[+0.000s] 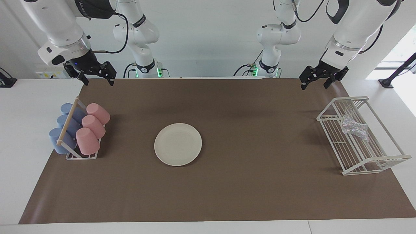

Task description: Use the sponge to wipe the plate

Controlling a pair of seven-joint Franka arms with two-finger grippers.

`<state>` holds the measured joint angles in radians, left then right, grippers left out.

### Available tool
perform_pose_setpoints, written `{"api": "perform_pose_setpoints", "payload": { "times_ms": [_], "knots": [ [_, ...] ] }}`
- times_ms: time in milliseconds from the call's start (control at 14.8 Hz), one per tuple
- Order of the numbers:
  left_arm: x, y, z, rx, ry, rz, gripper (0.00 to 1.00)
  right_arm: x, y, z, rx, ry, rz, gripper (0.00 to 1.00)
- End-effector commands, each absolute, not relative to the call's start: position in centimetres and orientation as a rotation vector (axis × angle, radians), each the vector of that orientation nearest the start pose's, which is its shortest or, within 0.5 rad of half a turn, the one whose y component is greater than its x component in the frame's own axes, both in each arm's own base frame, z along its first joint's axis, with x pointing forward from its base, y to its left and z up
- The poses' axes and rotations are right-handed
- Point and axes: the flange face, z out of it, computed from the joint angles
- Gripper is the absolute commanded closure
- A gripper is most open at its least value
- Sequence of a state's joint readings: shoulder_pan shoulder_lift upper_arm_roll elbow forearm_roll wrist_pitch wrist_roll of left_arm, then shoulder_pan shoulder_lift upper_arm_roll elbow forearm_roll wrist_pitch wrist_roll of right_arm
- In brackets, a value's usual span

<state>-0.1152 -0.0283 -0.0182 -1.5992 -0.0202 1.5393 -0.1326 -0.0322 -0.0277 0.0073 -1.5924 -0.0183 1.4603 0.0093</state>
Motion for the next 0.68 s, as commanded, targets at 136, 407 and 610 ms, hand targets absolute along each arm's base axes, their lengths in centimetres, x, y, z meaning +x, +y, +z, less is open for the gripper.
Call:
{"api": "perform_pose_setpoints", "payload": {
  "times_ms": [136,407,610],
  "knots": [
    [53.85,-7.43,62.86,-3.148,-0.029,0.028,0.0,53.5,-1.32,62.42,-3.154,0.079,0.136,0.0],
    [53.98,-7.0,62.97,-3.155,-0.043,0.013,0.0,53.51,-0.99,62.42,-3.154,0.069,0.135,0.0],
    [53.92,-6.91,62.65,-3.155,-0.063,0.013,0.0,53.5,-0.81,62.41,-3.153,0.091,0.138,0.0]
  ]
}}
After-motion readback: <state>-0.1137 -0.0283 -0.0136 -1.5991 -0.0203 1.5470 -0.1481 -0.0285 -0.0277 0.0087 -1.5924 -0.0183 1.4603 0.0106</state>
